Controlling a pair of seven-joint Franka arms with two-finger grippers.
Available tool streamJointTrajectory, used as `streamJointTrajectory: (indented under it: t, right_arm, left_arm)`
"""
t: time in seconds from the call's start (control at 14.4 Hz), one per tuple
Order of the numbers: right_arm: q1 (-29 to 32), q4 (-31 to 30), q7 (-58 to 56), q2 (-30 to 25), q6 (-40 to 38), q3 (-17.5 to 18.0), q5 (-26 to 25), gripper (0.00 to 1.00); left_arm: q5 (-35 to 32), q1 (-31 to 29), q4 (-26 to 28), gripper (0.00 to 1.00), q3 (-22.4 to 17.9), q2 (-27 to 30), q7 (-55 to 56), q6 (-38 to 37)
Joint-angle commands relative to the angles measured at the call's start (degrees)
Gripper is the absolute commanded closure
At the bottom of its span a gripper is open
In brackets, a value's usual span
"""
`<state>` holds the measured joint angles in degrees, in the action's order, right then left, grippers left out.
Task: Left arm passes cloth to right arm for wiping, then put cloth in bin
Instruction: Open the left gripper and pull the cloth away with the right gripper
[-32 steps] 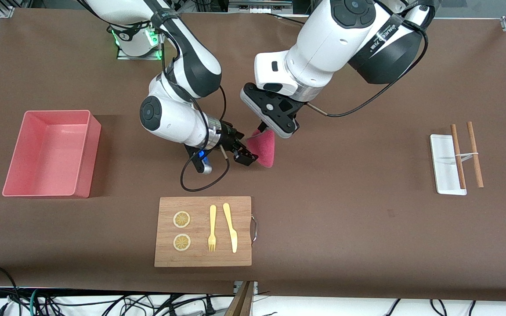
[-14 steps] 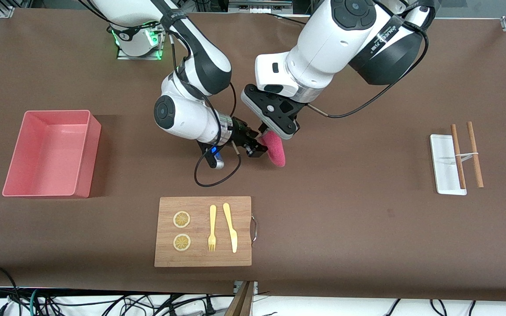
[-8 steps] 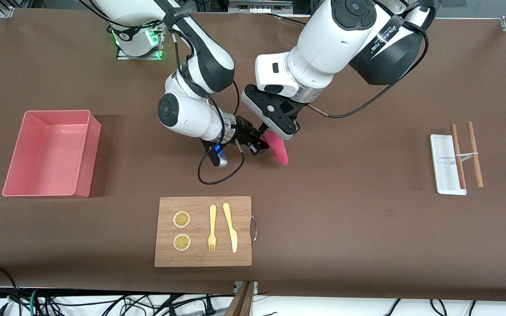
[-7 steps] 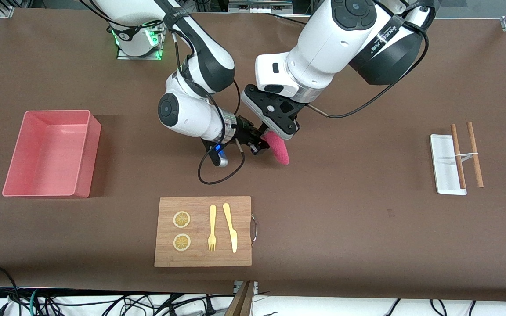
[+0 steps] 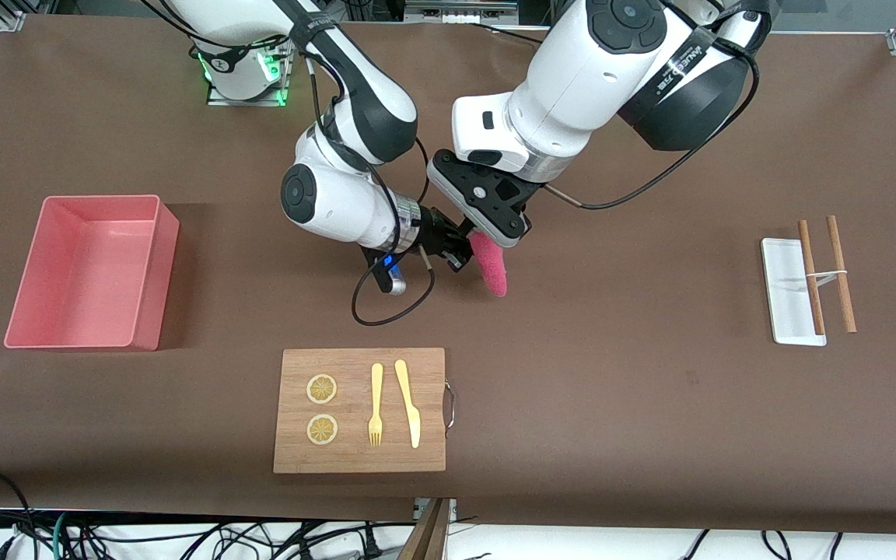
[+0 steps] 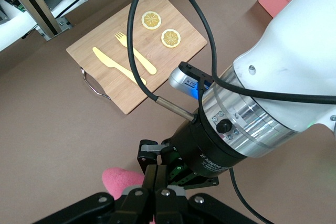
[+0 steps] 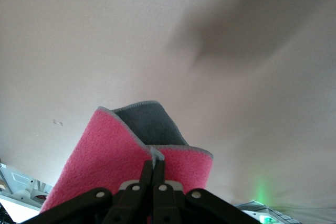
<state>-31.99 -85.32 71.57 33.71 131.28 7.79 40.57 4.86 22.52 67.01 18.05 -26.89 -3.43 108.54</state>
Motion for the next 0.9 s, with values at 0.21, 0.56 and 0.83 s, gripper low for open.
streamJointTrajectory:
  t: [0.21,0.56,0.83]
  right_arm:
    - [0.3,0.6,-7.0,0.0,0.6,-0.2,0.6,1.00]
    - [2.8,0.7,-9.9,-1.4,-3.0,-1.5,-2.9,1.00]
    - [6.9,0.7,-17.0,-3.8,-10.6,-1.7,-3.0,1.00]
  left_arm:
    - [1.4,0.4,-2.2,1.00,-0.2,-1.1,0.4,-0.2]
    - [1.1,0.5,-2.2,1.00,-0.3,-1.1,0.4,-0.3]
    - [0.8,0.3,-1.8,0.00,-0.4,-0.8,0.3,-0.3]
